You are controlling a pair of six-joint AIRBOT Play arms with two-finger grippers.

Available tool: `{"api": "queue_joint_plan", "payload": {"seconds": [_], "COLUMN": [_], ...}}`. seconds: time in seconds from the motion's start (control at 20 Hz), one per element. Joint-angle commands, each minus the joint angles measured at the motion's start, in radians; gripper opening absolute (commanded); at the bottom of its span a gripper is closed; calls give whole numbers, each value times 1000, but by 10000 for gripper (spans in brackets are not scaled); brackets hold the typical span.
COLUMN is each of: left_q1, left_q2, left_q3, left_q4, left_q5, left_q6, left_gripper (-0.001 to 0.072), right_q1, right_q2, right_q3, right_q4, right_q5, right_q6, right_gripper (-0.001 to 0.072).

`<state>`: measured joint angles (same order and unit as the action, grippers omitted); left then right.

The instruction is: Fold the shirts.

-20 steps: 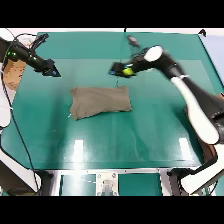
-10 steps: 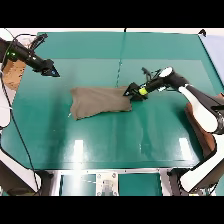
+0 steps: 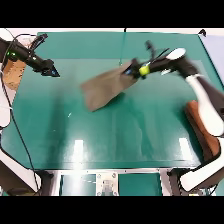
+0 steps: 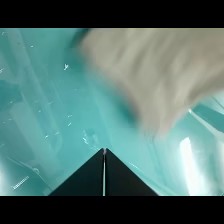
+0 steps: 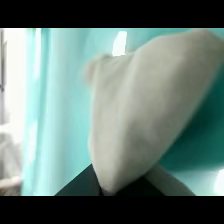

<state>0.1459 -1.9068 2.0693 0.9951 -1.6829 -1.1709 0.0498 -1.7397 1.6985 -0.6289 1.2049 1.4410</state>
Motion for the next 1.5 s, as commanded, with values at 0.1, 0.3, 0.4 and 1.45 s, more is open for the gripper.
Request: {"api": "queue_joint_plan", "payload": {"seconds": [0.1,0.3,0.4,1.45], "left_q1": [1,0,1,0], "left_q2": [0,0,0,0], "left_q3": [0,0,0,0], "left_q4": [0,-2,-3,-17], "left_q5": [-5,-5,-6,-4], "left_q6": [0,0,0,-15], "left_gripper": [19,19,19,18], "right_q1": [-335,-647,-795,-1134], "right_q2": [296,452,509,602], "right_q3": [90,90,90,-482], "right_q4": [-257,-451,-537,-867], "right_q5": [147,262,315,459], "right_q6": [187,279,322,452], "right_gripper": [12,12,12,651]}}
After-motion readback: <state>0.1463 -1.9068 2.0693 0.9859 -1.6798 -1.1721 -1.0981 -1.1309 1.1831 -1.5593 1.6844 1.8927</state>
